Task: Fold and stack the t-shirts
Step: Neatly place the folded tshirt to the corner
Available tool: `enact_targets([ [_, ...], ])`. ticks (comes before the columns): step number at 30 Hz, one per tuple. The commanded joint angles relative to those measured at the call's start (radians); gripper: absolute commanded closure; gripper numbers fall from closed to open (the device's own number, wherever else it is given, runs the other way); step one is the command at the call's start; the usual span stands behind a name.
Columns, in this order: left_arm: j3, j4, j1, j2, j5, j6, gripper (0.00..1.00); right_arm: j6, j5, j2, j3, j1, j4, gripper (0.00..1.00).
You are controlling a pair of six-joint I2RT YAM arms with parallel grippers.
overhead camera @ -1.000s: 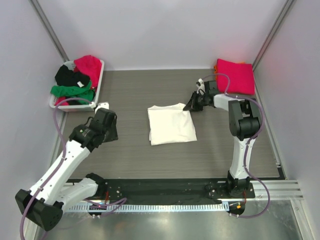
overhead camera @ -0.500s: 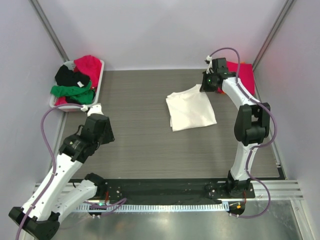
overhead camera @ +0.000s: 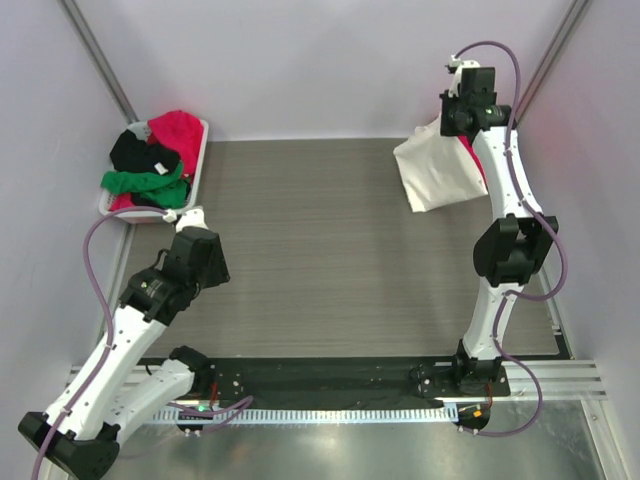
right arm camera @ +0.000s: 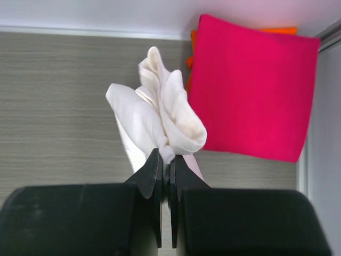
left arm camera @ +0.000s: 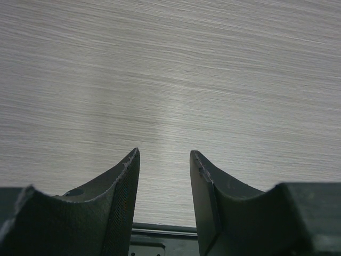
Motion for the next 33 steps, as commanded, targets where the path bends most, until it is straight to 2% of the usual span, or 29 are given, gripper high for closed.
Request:
enact_targets([
  [1,-0.001,0.042,-0.002,0.001,-0.005,0.011,0.56,-0.068,0.027,0.017,0.124,-0.007,-0.01,0.99],
  [18,-0.006,0.047,0.0,0.021,0.015,0.016,0.57,-0.093,0.016,0.123,0.41,-0.087,-0.028,0.99],
  [33,-0.006,0.044,0.0,0.061,0.006,0.014,0.57,-0.091,-0.03,0.212,0.465,-0.164,0.061,0.99],
])
